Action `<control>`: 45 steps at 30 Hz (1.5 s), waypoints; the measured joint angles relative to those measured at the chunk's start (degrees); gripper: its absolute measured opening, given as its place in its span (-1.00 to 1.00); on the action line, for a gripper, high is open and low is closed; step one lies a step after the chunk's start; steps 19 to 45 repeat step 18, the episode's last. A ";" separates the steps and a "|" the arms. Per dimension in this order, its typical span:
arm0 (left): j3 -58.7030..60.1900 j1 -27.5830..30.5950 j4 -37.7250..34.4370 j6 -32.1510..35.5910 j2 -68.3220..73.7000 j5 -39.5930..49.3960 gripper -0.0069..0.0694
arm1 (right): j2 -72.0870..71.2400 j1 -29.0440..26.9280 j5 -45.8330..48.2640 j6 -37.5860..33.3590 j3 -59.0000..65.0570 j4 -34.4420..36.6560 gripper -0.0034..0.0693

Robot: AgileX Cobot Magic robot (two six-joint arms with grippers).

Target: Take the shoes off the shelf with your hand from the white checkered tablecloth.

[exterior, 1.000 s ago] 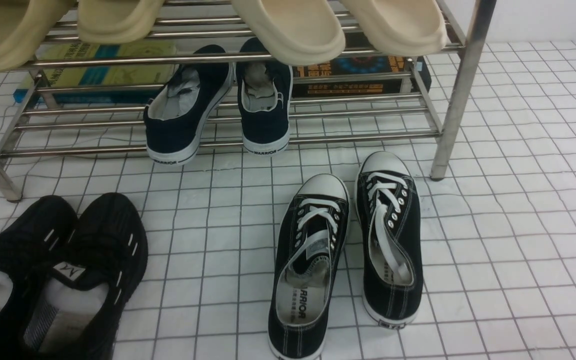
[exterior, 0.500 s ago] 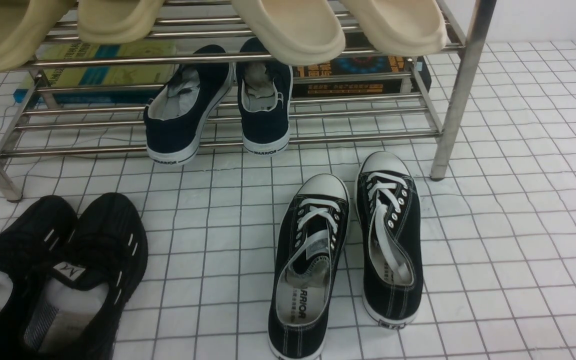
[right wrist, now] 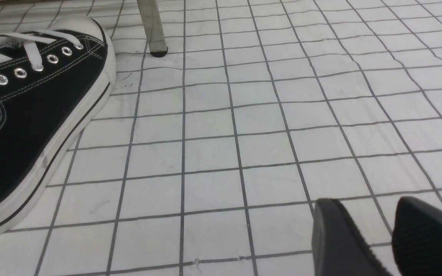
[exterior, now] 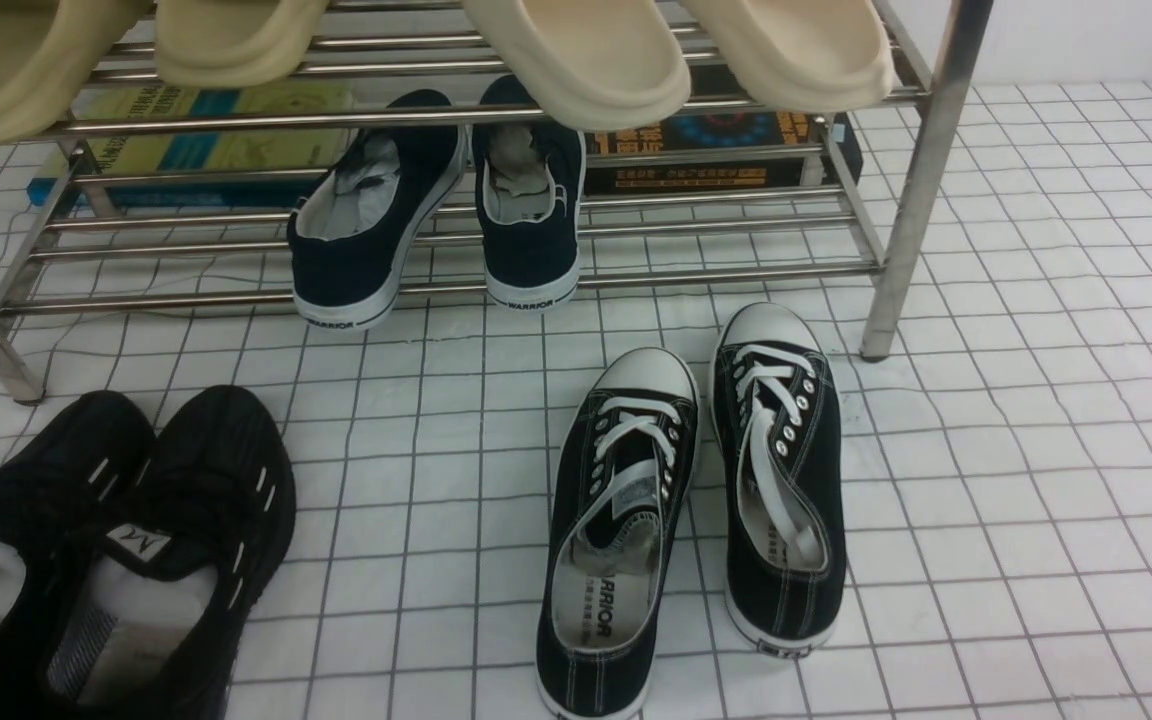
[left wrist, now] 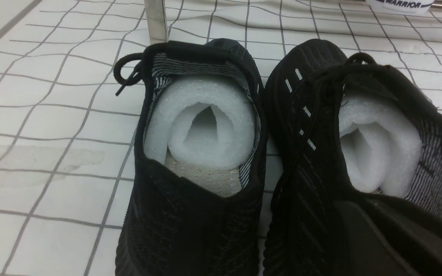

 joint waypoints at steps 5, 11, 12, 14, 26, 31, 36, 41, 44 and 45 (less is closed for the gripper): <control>0.00 0.00 0.00 0.00 0.00 0.00 -0.66 | 0.00 0.00 0.00 0.00 0.00 0.00 -0.25; 0.00 0.00 0.00 0.00 0.00 0.00 -0.66 | 0.00 0.00 0.00 0.00 0.00 0.00 -0.25; 0.00 0.00 0.00 0.00 0.00 0.00 -0.65 | 0.00 0.00 0.00 0.00 0.00 0.00 -0.25; 0.00 0.00 0.00 0.00 0.00 0.00 -0.65 | 0.00 0.00 0.00 0.00 0.00 0.00 -0.25; 0.00 0.00 0.00 0.00 0.00 0.00 -0.64 | 0.00 0.00 -0.01 0.00 0.00 0.00 -0.25; 0.00 0.00 0.00 0.00 0.00 0.00 -0.64 | 0.00 0.00 -0.01 0.00 0.00 0.00 -0.25; 0.00 0.00 0.00 0.00 0.00 0.00 -0.64 | 0.00 0.00 -0.01 0.00 0.00 0.00 -0.25; 0.00 0.00 0.00 0.00 0.00 0.00 -0.64 | 0.00 0.00 -0.01 0.00 0.00 0.00 -0.25; 0.00 0.00 0.00 0.00 0.00 0.00 -0.64 | 0.00 0.00 -0.01 0.00 0.00 0.00 -0.25; 0.00 0.00 0.00 0.00 0.00 0.00 -0.64 | 0.00 0.00 -0.01 0.00 0.00 0.00 -0.25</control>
